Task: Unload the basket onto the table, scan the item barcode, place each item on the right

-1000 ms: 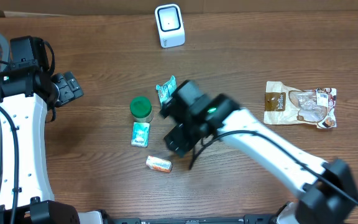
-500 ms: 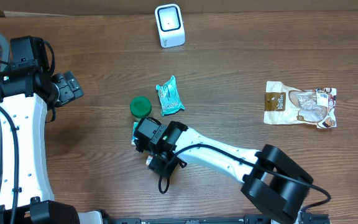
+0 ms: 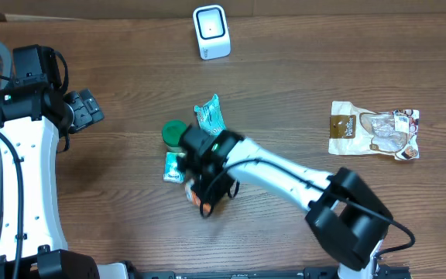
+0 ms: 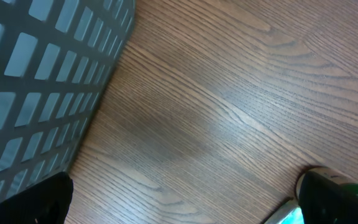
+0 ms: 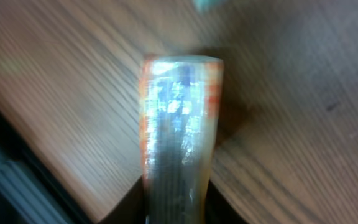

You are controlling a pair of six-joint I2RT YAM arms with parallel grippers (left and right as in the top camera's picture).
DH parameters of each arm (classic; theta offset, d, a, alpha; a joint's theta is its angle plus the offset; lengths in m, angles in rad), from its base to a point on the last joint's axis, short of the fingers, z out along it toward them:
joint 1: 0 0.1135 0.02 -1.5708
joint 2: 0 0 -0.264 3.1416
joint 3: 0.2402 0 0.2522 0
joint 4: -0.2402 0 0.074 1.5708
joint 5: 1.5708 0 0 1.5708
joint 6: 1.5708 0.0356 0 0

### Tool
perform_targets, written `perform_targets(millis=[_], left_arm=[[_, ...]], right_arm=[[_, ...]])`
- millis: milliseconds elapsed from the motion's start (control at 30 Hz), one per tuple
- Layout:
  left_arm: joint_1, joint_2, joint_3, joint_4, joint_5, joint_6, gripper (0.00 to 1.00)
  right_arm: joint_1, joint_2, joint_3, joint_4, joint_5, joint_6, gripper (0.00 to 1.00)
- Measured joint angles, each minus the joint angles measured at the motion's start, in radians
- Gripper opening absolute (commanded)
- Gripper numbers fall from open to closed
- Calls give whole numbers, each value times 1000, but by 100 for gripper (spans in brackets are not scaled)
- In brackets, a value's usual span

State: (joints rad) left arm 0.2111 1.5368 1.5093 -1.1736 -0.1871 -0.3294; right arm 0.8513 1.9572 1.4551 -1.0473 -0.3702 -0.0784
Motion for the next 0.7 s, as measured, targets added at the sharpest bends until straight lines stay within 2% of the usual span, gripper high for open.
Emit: perform_targets(millis=[67, 333, 567, 700], left_arm=[[0, 0, 0, 0, 0, 0, 99], [0, 0, 0, 0, 0, 0, 100], [0, 0, 0, 0, 0, 0, 100], [0, 0, 0, 0, 0, 0, 99]], right_arm=[[-105, 0, 32, -4, -151, 4, 8], [-395, 0, 34, -65, -431, 5, 8], [-490, 0, 16, -101, -493, 30, 4], [-518, 0, -27, -25, -409, 119, 5]])
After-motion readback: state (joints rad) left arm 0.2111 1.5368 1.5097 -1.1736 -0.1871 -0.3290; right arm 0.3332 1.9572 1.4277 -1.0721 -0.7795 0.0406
